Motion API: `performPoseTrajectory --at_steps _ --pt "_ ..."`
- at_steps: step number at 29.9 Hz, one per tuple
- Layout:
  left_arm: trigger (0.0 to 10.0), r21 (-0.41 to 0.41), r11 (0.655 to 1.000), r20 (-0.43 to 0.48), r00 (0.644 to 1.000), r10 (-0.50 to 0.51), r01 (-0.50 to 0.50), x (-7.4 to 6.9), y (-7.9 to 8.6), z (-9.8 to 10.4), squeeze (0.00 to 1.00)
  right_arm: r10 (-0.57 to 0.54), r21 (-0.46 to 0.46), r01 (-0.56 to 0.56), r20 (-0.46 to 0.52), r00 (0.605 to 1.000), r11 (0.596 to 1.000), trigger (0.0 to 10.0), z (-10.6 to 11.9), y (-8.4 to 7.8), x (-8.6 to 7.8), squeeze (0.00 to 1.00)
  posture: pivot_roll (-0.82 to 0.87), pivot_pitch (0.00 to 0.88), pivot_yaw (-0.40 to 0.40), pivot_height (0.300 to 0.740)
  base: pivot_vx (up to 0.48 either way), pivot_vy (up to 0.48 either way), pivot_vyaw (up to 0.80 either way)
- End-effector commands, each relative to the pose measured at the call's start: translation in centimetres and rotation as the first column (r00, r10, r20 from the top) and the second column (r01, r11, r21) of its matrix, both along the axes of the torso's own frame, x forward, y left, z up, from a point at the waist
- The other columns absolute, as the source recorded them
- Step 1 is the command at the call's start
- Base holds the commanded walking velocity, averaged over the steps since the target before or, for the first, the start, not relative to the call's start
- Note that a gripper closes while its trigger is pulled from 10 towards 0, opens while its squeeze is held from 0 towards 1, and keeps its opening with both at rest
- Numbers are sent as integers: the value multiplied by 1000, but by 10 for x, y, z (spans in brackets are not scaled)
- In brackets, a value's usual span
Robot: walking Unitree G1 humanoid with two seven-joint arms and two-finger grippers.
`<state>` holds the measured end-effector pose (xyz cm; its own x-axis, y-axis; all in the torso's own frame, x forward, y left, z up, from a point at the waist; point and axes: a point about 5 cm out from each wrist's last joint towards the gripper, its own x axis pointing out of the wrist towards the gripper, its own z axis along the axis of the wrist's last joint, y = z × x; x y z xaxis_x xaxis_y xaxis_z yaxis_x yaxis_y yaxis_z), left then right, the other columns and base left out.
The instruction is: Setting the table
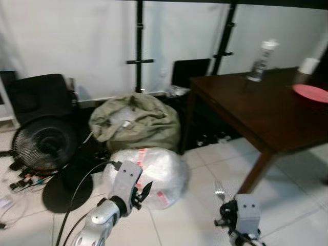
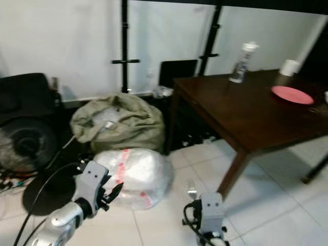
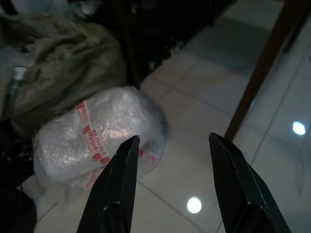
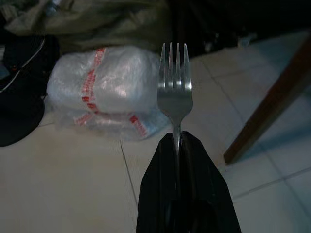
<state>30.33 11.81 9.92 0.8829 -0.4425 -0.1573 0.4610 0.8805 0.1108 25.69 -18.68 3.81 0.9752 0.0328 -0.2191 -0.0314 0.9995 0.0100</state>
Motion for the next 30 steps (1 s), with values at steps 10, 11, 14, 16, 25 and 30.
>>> performPoseTrajectory --at_steps 10,11,14,16,25,30 --pt "10000 -13 1000 -17 1000 -9 8 -1 -3 -4 0 -16 -5 15 -11 1000 1000 10000 -3 -6 -2 0 52 25 62 740 0 0 -800" --pt "10000 -16 1000 -17 1000 -9 9 -1 -4 -3 0 -16 -4 16 -11 1000 1000 10000 -3 -5 -2 0 51 26 62 740 0 0 -800" --pt "10000 -21 1000 -15 1000 -10 10 -1 -4 -2 0 -16 -3 16 -10 1000 1000 10000 -2 -5 -2 0 51 26 62 740 0 0 -800" --pt "10000 -26 1000 -13 1000 -11 10 0 -5 -2 0 -17 -3 17 -11 1000 1000 10000 -2 -5 -2 0 51 26 62 740 0 0 -800" --pt "10000 -37 999 -4 1000 -11 11 1 -6 1 0 -22 -1 22 -12 1000 1000 10000 -3 -6 -3 0 47 30 65 740 0 0 -800" --pt "10000 -41 999 -2 1000 -12 12 1 -7 2 0 -24 1 24 -12 1000 1000 10000 -3 -6 -3 0 47 32 64 740 0 0 -800"
